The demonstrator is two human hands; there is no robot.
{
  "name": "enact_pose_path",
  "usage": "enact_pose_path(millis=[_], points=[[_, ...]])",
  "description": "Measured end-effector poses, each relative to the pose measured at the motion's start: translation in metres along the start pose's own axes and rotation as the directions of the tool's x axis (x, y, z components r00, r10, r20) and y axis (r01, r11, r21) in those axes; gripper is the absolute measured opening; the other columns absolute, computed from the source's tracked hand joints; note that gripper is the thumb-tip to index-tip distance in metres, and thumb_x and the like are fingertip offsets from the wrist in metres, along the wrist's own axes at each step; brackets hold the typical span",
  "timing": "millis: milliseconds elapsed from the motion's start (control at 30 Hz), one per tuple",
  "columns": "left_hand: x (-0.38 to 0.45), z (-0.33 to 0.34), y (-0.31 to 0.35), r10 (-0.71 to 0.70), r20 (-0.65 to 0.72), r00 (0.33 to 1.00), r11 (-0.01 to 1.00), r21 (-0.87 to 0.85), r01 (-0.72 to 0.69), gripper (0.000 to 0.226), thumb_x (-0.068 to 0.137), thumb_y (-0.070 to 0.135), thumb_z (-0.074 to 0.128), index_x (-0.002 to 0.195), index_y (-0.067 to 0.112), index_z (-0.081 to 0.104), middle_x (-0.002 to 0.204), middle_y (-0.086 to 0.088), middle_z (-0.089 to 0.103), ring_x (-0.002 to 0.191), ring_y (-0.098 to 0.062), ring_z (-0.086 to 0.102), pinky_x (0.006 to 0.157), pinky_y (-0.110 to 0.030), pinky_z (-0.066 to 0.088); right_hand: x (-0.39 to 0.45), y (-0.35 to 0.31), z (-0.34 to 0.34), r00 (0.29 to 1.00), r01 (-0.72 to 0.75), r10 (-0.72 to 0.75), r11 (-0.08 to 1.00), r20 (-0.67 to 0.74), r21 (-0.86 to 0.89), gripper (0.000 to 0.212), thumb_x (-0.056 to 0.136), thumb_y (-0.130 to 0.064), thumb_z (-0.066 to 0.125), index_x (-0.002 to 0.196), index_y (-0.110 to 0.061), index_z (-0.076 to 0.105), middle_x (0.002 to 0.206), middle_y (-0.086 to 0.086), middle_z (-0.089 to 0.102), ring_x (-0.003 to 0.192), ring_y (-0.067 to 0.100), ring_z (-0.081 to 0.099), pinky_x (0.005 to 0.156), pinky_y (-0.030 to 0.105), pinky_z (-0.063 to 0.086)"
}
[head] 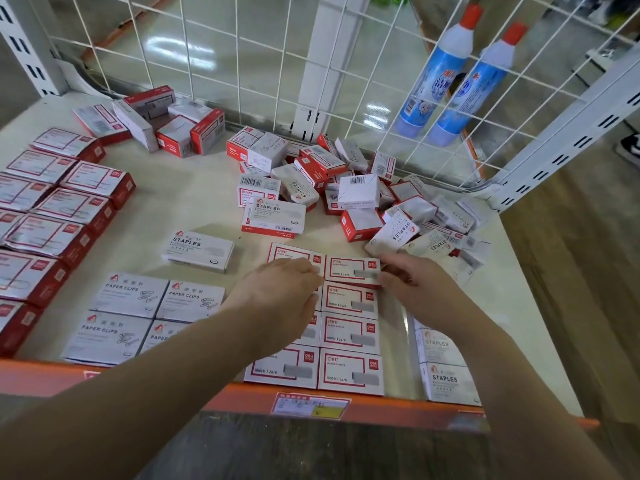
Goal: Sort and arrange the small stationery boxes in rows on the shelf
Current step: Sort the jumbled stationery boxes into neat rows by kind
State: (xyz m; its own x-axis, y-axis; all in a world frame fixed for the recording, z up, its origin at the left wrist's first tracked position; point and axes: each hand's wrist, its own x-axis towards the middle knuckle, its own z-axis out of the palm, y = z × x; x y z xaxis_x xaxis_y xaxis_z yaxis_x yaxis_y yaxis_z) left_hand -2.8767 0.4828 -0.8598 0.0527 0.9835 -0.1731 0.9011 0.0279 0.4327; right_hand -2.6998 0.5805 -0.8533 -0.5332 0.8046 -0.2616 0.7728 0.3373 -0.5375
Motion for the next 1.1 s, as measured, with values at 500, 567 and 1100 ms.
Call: enact_pose_path(millis=[500, 567, 1100], points=[[0.007, -0.002, 0.002, 0.058, 0.018, 0.998, 0.993, 0.101, -0.059, 0.035, 0.099, 0.029, 0.037, 0.132, 0.026, 0.044, 0.126, 0.008, 0.046, 0.117, -0.013, 0.041, 0.099, -0.029, 0.042, 0.002, -0.002, 0.015, 0.994, -0.053, 0.035, 0.984, -0.108, -0.171, 0.02, 0.095, -0.023, 0.049, 0.109, -0.016, 0.062, 0.095, -0.007, 0.052, 0.082, 0.004, 0.045, 0.06, 0.002, 0.031], [0.007, -0.001, 0.001, 0.061, 0.017, 0.998, 0.993, 0.104, -0.063, 0.035, 0.099, 0.029, 0.036, 0.133, 0.025, 0.043, 0.128, 0.008, 0.046, 0.118, -0.013, 0.041, 0.101, -0.029, 0.04, 0.001, -0.003, 0.016, 0.993, -0.052, 0.037, 0.989, -0.112, -0.14, 0.02, 0.095, -0.023, 0.05, 0.109, -0.017, 0.063, 0.098, -0.006, 0.055, 0.085, 0.005, 0.048, 0.062, 0.003, 0.031], [-0.001, -0.003, -0.002, 0.054, -0.03, 0.998, 0.994, 0.094, -0.051, 0.039, 0.099, 0.027, 0.037, 0.138, 0.026, 0.035, 0.139, 0.01, 0.04, 0.127, -0.012, 0.035, 0.105, -0.028, 0.031, 0.001, -0.009, 0.023, 0.969, -0.077, 0.026, 0.976, -0.245, -0.203, 0.03, 0.091, -0.026, 0.056, 0.12, -0.021, 0.056, 0.096, -0.01, 0.049, 0.089, 0.006, 0.044, 0.078, 0.018, 0.037]])
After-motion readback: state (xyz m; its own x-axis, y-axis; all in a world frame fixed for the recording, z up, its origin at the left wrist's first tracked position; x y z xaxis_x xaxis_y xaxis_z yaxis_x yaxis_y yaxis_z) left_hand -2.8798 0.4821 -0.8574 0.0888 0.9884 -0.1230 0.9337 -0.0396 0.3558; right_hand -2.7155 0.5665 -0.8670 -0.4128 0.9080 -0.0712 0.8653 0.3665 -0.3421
